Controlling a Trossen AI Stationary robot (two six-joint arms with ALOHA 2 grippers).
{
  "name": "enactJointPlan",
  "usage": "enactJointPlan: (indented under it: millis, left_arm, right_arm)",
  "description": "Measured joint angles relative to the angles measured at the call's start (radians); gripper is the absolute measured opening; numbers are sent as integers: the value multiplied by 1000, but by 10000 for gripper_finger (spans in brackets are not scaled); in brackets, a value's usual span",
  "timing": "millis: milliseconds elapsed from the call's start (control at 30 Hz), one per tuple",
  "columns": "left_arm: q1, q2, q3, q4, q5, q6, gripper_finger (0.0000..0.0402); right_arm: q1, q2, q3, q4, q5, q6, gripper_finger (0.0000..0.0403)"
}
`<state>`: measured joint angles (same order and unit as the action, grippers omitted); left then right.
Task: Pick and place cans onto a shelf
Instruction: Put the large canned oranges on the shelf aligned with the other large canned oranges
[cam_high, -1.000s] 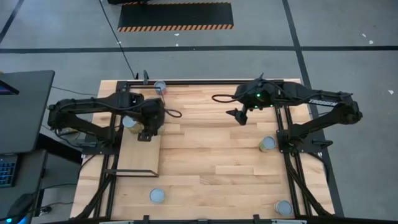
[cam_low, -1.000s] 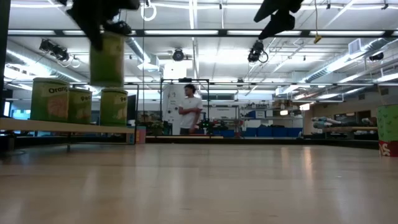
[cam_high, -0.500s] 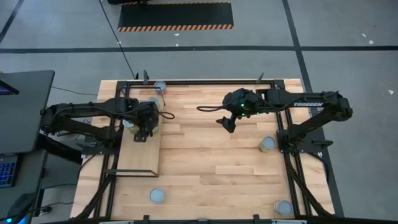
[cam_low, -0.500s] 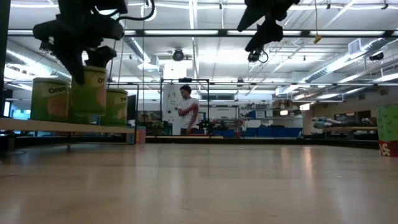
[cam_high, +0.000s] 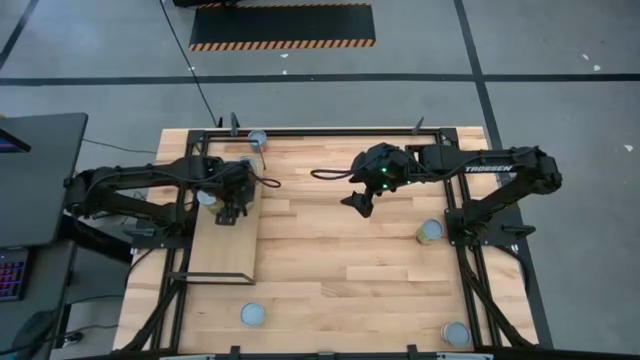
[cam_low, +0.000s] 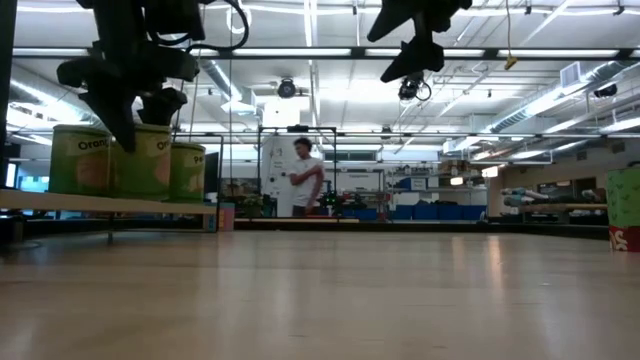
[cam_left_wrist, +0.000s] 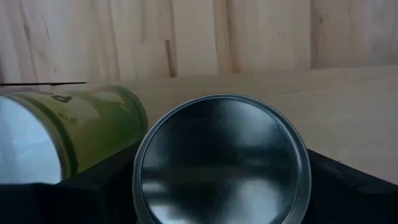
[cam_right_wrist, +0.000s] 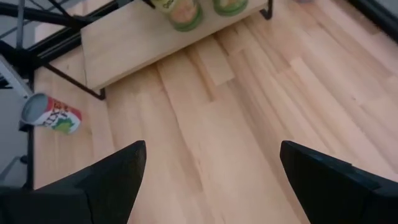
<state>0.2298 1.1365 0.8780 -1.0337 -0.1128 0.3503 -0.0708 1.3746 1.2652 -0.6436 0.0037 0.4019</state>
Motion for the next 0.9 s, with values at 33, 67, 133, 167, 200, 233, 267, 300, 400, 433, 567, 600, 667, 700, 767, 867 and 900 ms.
enactJointPlan:
  millis: [33, 67, 133, 167, 200, 233, 267, 300, 400, 433, 567, 600, 667, 700, 767, 867, 900]
  left_arm:
    - [4, 2, -1, 2, 1, 2, 322]
    - [6, 2, -1, 1, 4, 2, 324]
    - [10, 2, -1, 4, 20, 3, 329]
    - [10, 2, -1, 9, 22, 2, 332]
    - [10, 2, -1, 15, 21, 2, 336]
    - [10, 2, -1, 22, 17, 3, 339]
    - [10, 2, -1, 27, 12, 3, 343]
    - [10, 2, -1, 30, 4, 5, 346]
    - [10, 2, -1, 29, -17, 4, 350]
    - [10, 2, -1, 29, -19, 4, 351]
    - [10, 2, -1, 29, -34, 5, 352]
    - [10, 2, -1, 29, -44, 7, 352]
    - [10, 2, -1, 28, -49, 9, 352]
    - [10, 2, -1, 27, -51, 7, 352]
    - [10, -1, -1, 17, -51, 3, 352]
    - [10, -6, -1, -1, -49, 3, 352]
    - [10, -6, -1, -2, -41, 2, 353]
  right_arm:
    - [0, 1, 0, 0, -7, 0, 378]
    - [0, 1, 0, 0, -11, 0, 378]
    - [0, 1, 0, 2, -13, 0, 378]
    - [0, 1, 0, 3, -13, 0, 378]
    - [0, 0, 0, 3, -12, 0, 378]
    - [0, -1, 0, 3, -13, 0, 378]
    - [0, -1, 0, 4, -13, 0, 378]
    - [0, -1, 0, 5, -16, 4, 378]
    - [0, -1, 0, 5, -24, 22, 378]
    - [0, -1, 0, 5, -25, 23, 378]
    - [0, -1, 0, 6, -25, 23, 378]
    - [0, -1, 0, 6, -25, 22, 378]
    - [0, -1, 0, 7, -25, 18, 378]
    - [0, -1, 0, 6, -25, 17, 378]
    - [0, -1, 0, 6, -25, 17, 378]
    - [0, -1, 0, 6, -27, 16, 378]
    - [0, -1, 0, 6, -31, 19, 378]
